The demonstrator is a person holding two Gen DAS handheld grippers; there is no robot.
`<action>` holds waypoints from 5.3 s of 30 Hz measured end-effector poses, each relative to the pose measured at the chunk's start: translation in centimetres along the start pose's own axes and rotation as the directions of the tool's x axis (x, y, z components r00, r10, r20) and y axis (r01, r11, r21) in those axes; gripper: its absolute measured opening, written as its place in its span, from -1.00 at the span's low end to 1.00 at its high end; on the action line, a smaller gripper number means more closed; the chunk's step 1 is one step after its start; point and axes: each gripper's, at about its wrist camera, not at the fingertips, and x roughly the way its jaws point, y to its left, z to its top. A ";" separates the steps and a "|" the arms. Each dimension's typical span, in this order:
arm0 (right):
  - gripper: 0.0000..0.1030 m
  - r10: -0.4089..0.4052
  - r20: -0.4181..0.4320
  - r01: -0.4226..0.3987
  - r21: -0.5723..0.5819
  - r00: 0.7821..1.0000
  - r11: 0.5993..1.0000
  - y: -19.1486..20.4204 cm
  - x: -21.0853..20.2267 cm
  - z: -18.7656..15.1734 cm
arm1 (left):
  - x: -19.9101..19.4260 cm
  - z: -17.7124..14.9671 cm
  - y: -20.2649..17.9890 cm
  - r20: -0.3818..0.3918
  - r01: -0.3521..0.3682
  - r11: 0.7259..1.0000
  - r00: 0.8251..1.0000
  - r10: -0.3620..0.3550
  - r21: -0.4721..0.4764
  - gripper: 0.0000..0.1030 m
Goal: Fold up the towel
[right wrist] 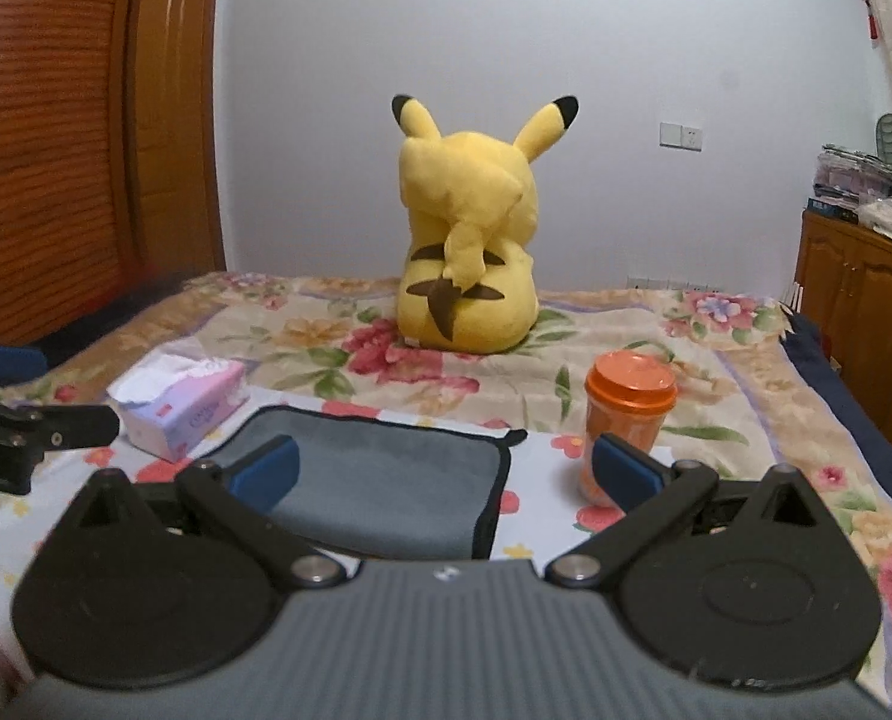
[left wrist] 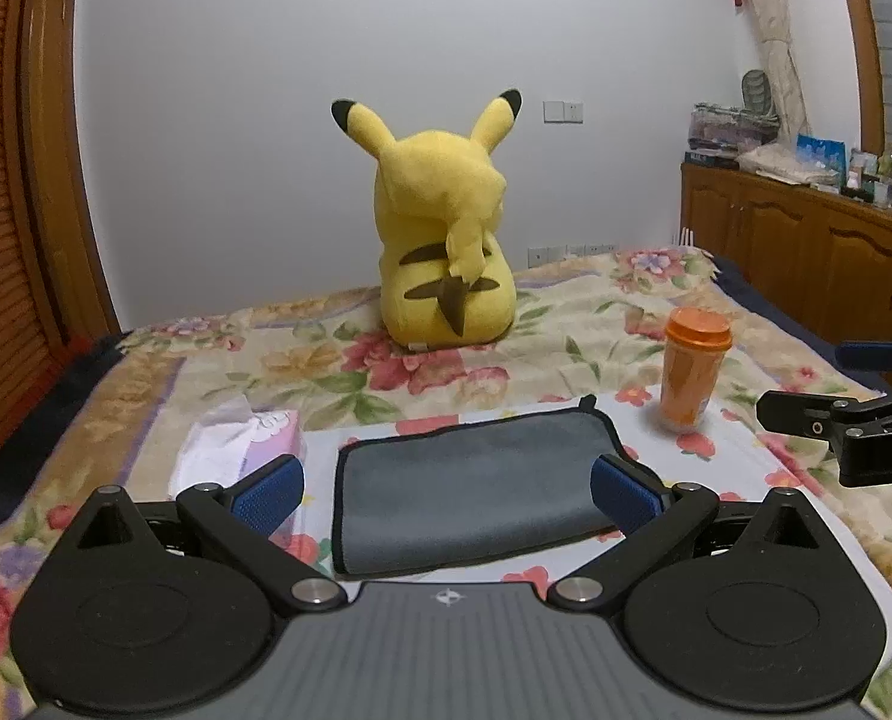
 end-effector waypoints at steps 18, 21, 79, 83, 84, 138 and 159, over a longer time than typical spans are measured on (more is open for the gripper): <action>1.00 -0.004 0.022 0.003 0.040 1.000 0.999 0.4 -6.7 -0.9 | -6.9 -1.5 -0.8 0.013 0.009 1.000 1.000 -0.009 -0.017 1.00; 1.00 -0.009 0.023 0.008 0.054 1.000 0.999 0.2 -7.3 -1.2 | -7.7 -1.9 -0.8 0.013 0.008 1.000 1.000 -0.007 -0.021 1.00; 1.00 -0.063 -0.080 0.067 0.044 0.995 0.997 1.8 -7.2 -8.0 | -7.9 -10.8 -1.9 -0.019 -0.021 0.997 1.000 0.020 -0.068 1.00; 1.00 -0.067 -0.056 0.070 0.045 0.996 0.997 1.8 -7.6 -8.0 | -8.3 -10.6 -1.9 0.011 -0.027 0.997 1.000 0.028 -0.067 1.00; 1.00 -0.067 -0.051 0.069 0.045 0.996 0.997 1.7 -7.7 -7.9 | -8.4 -10.6 -1.9 0.019 -0.028 0.997 0.999 0.029 -0.065 1.00; 1.00 -0.102 0.110 0.095 0.071 0.989 0.993 1.3 -10.2 -7.5 | -10.5 -10.0 -1.5 0.174 -0.077 0.994 0.981 0.088 -0.072 1.00; 1.00 -0.102 0.110 0.094 0.073 0.989 0.993 1.3 -10.2 -7.5 | -10.7 -10.0 -1.3 0.177 -0.083 0.994 0.980 0.094 -0.069 1.00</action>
